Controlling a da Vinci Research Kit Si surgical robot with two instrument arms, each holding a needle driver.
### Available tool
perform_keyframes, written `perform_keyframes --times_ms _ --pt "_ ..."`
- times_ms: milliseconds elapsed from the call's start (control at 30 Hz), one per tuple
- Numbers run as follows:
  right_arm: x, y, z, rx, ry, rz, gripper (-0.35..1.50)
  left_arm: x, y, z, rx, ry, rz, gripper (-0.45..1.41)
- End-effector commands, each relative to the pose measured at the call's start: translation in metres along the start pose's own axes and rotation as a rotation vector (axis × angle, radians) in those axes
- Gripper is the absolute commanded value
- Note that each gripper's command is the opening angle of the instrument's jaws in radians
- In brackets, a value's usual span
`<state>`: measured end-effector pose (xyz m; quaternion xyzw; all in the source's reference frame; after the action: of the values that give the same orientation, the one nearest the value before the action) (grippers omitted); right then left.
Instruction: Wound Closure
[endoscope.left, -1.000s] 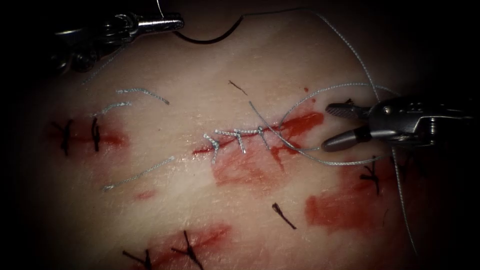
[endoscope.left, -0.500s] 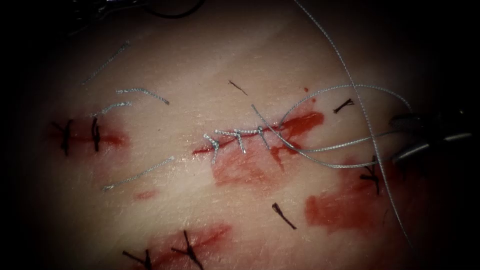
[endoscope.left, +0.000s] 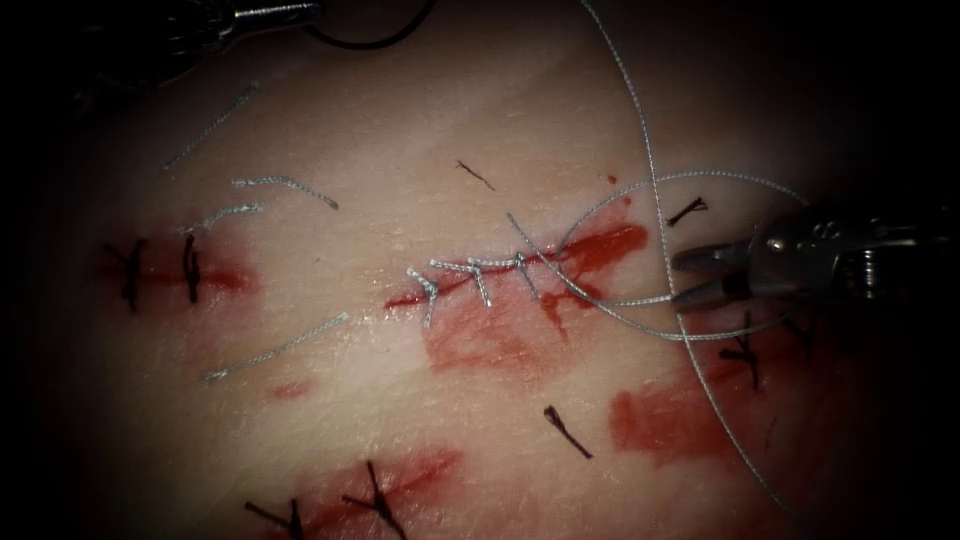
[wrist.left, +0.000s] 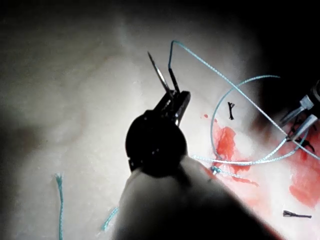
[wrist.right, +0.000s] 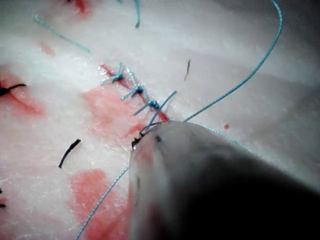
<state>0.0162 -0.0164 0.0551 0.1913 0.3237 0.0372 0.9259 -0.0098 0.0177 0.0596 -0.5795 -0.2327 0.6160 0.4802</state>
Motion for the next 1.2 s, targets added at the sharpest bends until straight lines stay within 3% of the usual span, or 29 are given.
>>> perform_keyframes --times_ms 33,100,133,267,333,433,467,533,567,767,900,933,1000,1033,1067,1100,1200 --pt "0.0005 0.0000 0.0007 0.001 0.001 -0.002 0.22 -0.0004 -0.0003 0.0006 -0.004 -0.002 0.000 -0.45" --pt "0.0005 0.0000 0.0005 0.002 0.002 -0.001 0.29 -0.0004 -0.0003 0.0006 -0.004 -0.001 0.000 -0.45" --pt "0.0005 0.0003 -0.0003 0.008 0.004 0.003 0.63 -0.0004 -0.0003 0.0006 -0.004 -0.001 0.000 -0.45" --pt "0.0011 0.0017 -0.0034 0.017 0.073 0.032 0.73 -0.0004 -0.0003 0.0006 -0.004 -0.002 0.000 -0.45" --pt "0.0014 0.0027 -0.0054 0.010 0.103 0.055 0.64 -0.0004 -0.0003 0.0006 -0.004 -0.002 0.000 -0.45" --pt "0.0012 0.0045 -0.0062 -0.100 0.079 0.048 0.69 -0.0004 -0.0003 0.0007 -0.003 -0.001 0.000 -0.45" --pt "0.0008 0.0048 -0.0060 -0.121 0.075 0.049 0.69 -0.0004 -0.0003 0.0007 -0.003 -0.001 0.000 -0.45" --pt "-0.0004 0.0054 -0.0054 -0.139 0.067 0.044 0.90 -0.0004 -0.0003 0.0007 -0.003 -0.001 0.000 -0.45" --pt "-0.0019 0.0063 -0.0047 -0.152 0.066 0.053 0.83 -0.0005 -0.0002 0.0007 -0.003 -0.001 0.000 -0.45" --pt "-0.0051 0.0090 0.0000 -0.225 -0.003 0.017 0.81 -0.0005 -0.0001 0.0008 -0.005 -0.001 0.000 -0.45" --pt "-0.0064 0.0098 0.0036 -0.258 -0.019 -0.044 1.11 -0.0006 0.0001 0.0008 -0.004 -0.001 0.000 -0.45" --pt "-0.0063 0.0100 0.0046 -0.267 -0.021 -0.044 1.10 -0.0006 0.0001 0.0009 -0.006 -0.002 0.000 -0.45" --pt "-0.0058 0.0101 0.0052 -0.271 -0.027 -0.045 0.84 -0.0006 0.0001 0.0009 -0.006 -0.002 0.000 -0.45" --pt "-0.0056 0.0101 0.0053 -0.272 -0.028 -0.043 0.49 -0.0006 0.0001 0.0009 -0.006 -0.002 0.000 -0.45" --pt "-0.0054 0.0101 0.0052 -0.272 -0.028 -0.040 -0.11 -0.0006 0.0001 0.0009 -0.006 -0.002 0.000 -0.45" --pt "-0.0053 0.0101 0.0050 -0.271 -0.026 -0.045 -0.35 -0.0006 0.0001 0.0009 -0.006 -0.002 0.000 -0.45" --pt "-0.0049 0.0105 0.0040 -0.265 -0.014 0.072 -0.35 -0.0007 0.0002 0.0009 -0.005 -0.001 0.000 -0.45"
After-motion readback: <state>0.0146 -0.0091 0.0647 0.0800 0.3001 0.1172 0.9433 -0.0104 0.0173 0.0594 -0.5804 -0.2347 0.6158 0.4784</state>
